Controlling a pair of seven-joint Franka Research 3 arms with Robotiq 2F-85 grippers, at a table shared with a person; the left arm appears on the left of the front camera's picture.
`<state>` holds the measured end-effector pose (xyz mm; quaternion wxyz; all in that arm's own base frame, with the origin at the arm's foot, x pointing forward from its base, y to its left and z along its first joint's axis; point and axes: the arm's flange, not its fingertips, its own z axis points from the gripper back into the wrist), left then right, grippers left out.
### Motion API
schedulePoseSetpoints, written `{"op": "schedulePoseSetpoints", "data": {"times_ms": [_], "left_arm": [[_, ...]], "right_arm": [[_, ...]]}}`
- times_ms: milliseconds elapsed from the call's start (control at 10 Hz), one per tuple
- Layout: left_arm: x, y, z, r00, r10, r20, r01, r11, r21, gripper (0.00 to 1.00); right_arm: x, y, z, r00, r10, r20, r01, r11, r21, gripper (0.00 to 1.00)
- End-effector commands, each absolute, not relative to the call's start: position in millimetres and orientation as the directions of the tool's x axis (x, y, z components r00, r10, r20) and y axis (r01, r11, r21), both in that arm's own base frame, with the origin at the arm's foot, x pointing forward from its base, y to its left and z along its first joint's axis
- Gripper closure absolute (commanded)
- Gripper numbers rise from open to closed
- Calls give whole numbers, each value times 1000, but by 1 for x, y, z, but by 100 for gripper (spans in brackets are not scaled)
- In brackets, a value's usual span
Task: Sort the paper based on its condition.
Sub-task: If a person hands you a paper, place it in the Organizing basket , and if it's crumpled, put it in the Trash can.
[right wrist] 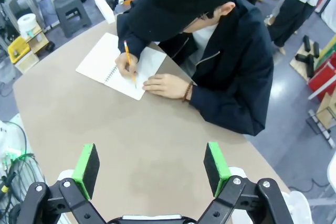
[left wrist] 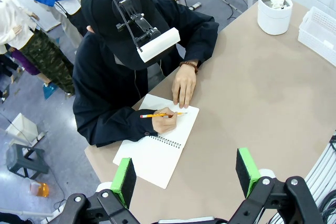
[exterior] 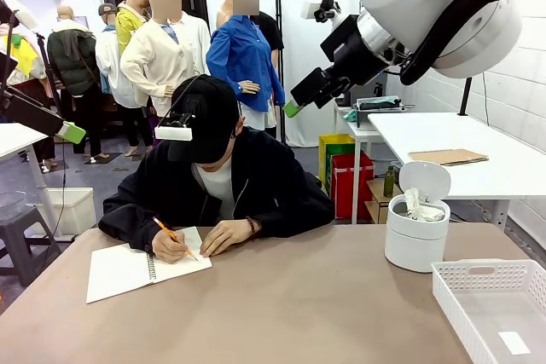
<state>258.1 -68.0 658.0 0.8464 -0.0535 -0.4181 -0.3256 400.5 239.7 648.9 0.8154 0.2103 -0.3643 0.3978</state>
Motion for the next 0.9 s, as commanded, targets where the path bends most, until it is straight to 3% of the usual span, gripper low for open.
{"op": "schedulePoseSetpoints", "data": {"times_ms": [0, 800], "left_arm": [[258, -67, 658, 439, -505, 743, 594, 784, 181, 0], [258, -67, 658, 439, -505, 743, 594, 784, 181, 0]], "right_arm": [[400, 239, 650, 424, 499, 756, -805, 590, 61, 0], [400, 239, 650, 424, 499, 756, -805, 590, 61, 0]]}}
